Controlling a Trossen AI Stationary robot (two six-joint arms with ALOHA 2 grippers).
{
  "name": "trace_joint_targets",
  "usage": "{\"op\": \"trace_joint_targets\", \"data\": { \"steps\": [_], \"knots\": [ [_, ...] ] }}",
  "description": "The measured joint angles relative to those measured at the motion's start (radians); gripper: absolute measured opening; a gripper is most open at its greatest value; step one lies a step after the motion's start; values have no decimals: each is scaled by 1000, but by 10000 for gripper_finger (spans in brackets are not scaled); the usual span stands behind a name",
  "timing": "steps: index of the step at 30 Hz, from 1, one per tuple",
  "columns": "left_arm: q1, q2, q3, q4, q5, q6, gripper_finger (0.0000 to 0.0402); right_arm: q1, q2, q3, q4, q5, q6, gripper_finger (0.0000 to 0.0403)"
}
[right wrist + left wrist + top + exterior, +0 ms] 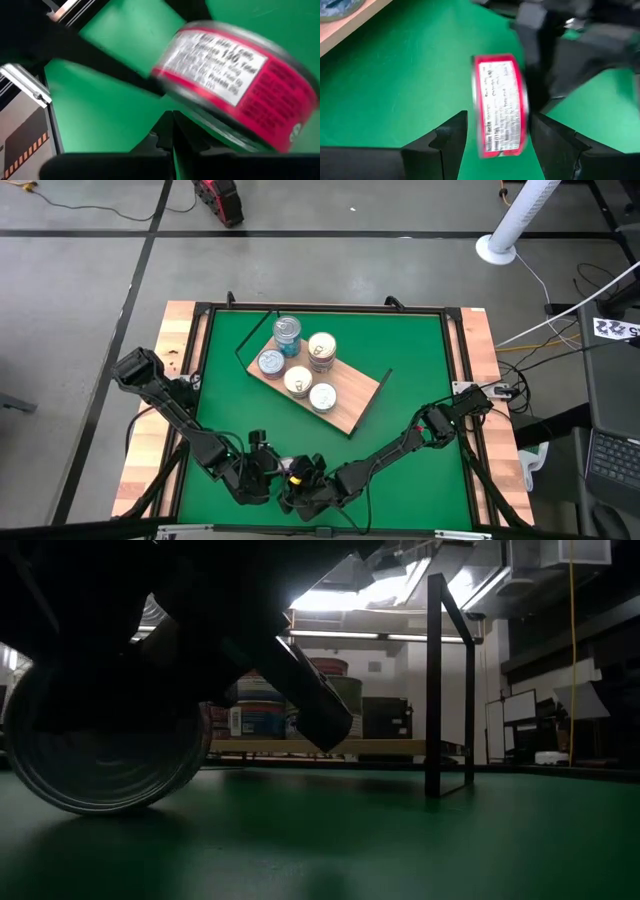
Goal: Stack canned seafood by type on shelf
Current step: Stack the blue and pink tuna can on top of the blue and pink tuna can on the shelf
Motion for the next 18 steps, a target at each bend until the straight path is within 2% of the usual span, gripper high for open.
{"op": "trace_joint_targets", "data": {
  "steps": [10, 18],
  "knots": [
    [8, 0, -45, -1, 0, 6, 205, 0, 0, 0, 0, -21, -1, 7],
    [0, 0, -45, 0, 7, 230, 205, 1, 0, 0, 0, -97, -29, 7]
  ]
}}
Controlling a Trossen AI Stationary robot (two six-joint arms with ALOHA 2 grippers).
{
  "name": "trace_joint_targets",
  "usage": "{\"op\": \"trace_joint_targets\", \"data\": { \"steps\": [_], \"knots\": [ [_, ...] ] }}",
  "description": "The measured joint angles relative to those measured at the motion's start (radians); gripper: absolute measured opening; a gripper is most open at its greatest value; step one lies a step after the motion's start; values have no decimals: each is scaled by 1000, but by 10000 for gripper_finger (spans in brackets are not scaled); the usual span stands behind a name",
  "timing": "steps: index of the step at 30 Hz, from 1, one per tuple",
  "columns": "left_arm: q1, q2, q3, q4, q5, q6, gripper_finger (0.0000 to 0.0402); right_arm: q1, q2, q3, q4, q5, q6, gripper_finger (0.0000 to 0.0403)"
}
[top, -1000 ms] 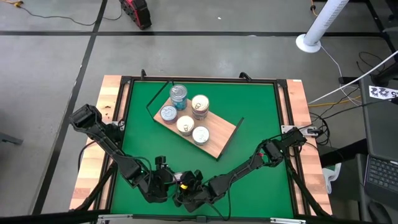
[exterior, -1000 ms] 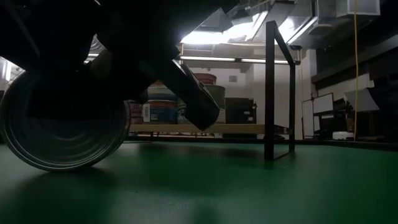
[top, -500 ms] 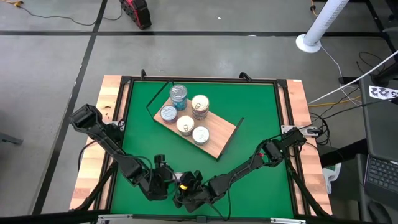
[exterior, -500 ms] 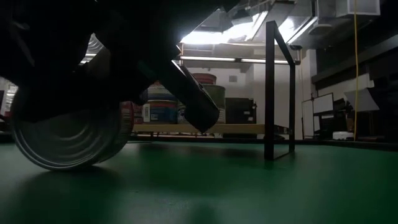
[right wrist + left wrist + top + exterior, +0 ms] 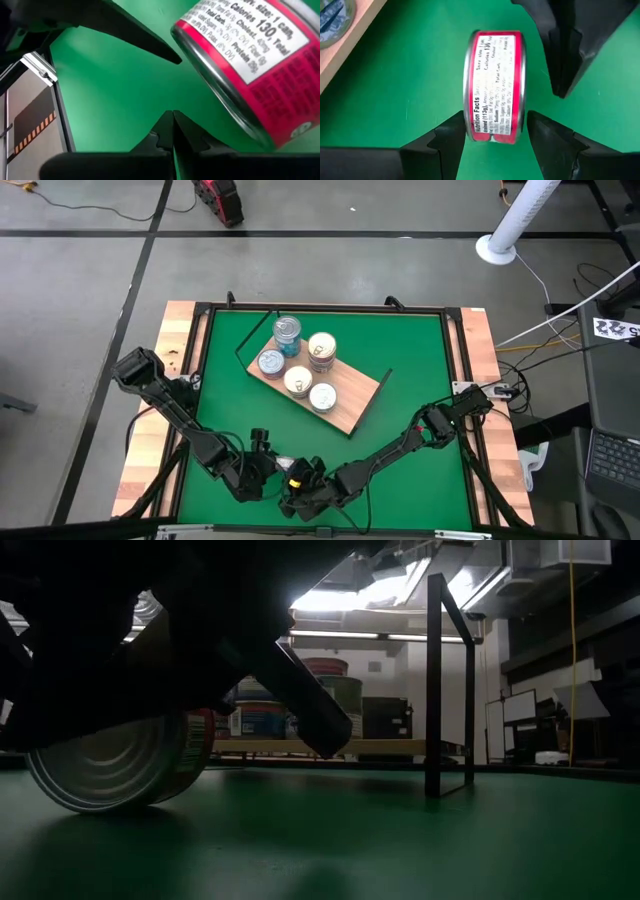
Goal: Stack canned seafood by type on shelf
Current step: Stack the blue and pink tuna can on top of the blue and pink tuna can on the shelf
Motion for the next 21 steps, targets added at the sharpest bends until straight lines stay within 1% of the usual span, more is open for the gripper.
{"op": "trace_joint_targets", "data": {
  "steps": [5, 10, 15, 17, 21],
  "knots": [
    [3, 0, 0, 0, 1, 23, 205, 0, 0, 0, 0, 0, 0, 7],
    [6, 0, 0, 0, 1, 78, 205, 0, 0, 0, 0, 1, 0, 7],
    [6, 0, 0, 0, 39, 120, 202, 0, 0, 0, 0, 0, -11, 7],
    [6, 0, 0, 0, 43, 122, 189, 0, 0, 0, 0, -1, -41, 7],
    [5, 0, 0, 0, 44, 121, 146, 1, 0, 0, 0, -35, -54, 7]
  ]
}}
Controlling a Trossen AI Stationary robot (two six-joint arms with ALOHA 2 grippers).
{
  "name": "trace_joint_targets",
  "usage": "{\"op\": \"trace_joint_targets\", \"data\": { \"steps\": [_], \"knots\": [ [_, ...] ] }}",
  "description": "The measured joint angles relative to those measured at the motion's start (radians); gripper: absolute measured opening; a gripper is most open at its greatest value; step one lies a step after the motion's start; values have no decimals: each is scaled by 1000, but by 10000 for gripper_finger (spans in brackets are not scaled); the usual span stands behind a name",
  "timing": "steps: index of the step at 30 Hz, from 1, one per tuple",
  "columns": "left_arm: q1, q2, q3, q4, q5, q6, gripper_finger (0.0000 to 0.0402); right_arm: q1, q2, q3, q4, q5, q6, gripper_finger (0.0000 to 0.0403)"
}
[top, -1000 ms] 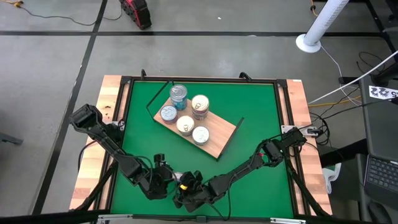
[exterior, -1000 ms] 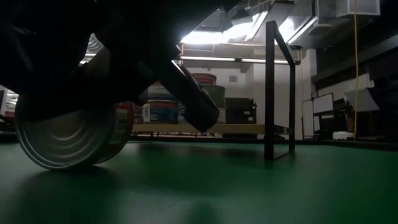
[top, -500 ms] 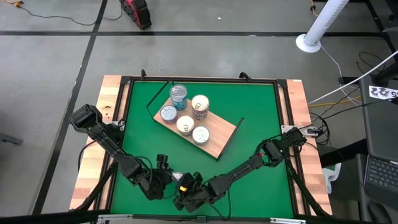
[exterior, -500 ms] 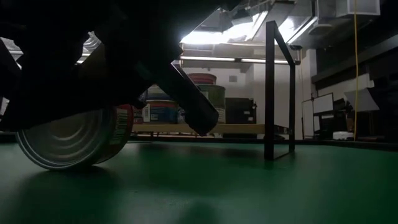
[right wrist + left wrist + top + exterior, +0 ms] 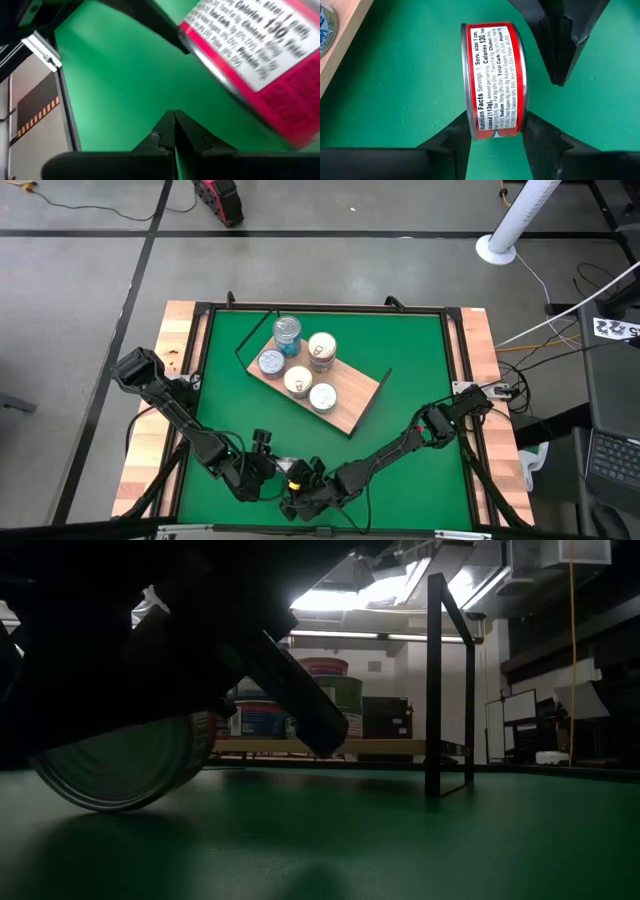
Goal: Stack canned seafood by type on shelf
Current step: Stack the blue and pink tuna can on top of the blue and pink tuna can on the shelf
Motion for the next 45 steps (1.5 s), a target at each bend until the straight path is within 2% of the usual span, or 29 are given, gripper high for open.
{"op": "trace_joint_targets", "data": {
  "steps": [10, 16, 21, 29, 39, 45],
  "knots": [
    [0, 0, 5, -3, 0, -33, 138, 34, -15, -1, -11, -17, -23, 7],
    [0, 0, 59, -56, -6, -2, 140, 71, -66, -1, -10, -6, -68, 7],
    [0, 0, 143, -271, -26, -16, 139, 113, -113, -1, -14, -3, -113, 7],
    [0, 0, 288, -562, -99, -69, 142, 185, -184, -1, -41, 79, -185, 7],
    [2, 0, 414, -969, -267, -215, 142, 253, -293, 0, -262, 249, -190, 7],
    [24, 0, 421, -1172, -337, -335, 143, 261, -385, -1, -421, 256, -190, 7]
  ]
}}
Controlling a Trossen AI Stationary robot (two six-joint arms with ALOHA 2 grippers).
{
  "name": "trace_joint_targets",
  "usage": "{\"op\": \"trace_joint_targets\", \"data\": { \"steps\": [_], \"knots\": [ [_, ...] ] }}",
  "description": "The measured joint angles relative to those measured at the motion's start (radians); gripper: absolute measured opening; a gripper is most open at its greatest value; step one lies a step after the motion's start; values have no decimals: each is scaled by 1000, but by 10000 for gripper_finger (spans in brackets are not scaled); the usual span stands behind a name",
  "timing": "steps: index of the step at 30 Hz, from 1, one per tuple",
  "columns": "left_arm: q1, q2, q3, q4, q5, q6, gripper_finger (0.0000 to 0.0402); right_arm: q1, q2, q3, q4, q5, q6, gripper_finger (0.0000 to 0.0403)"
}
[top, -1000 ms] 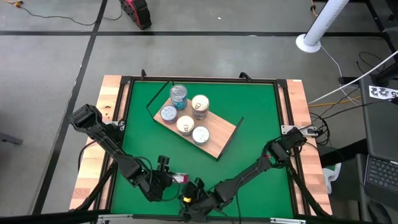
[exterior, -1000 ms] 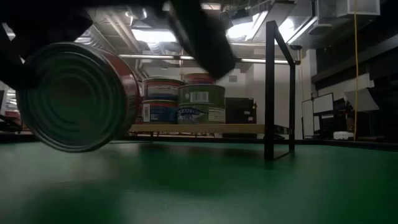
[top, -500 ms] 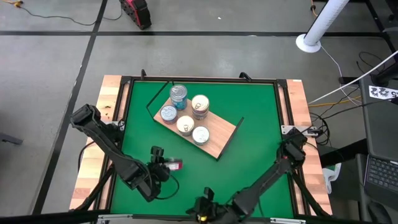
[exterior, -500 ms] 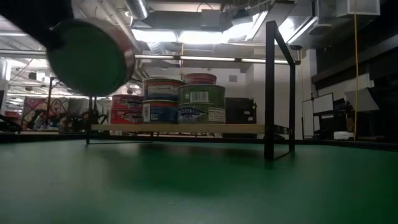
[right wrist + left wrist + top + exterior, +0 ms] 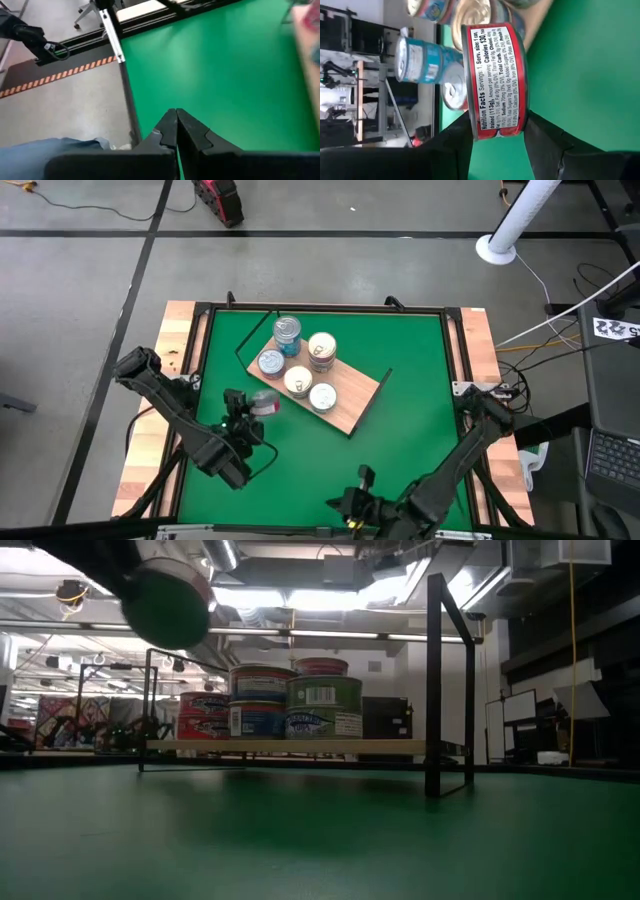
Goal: Stack canned seafood by type on shelf
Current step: Stack the blue and pink tuna can on top of the blue and pink tuna can on the shelf
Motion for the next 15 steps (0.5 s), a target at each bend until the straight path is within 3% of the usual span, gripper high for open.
{"op": "trace_joint_targets", "data": {
  "steps": [9, 15],
  "knots": [
    [164, -10, -9, 8, -154, 123, 143, -14, -161, 1, -206, 47, 1, 7],
    [304, -12, -9, 10, -164, 214, 144, -20, -254, 1, -330, 51, 1, 7]
  ]
}}
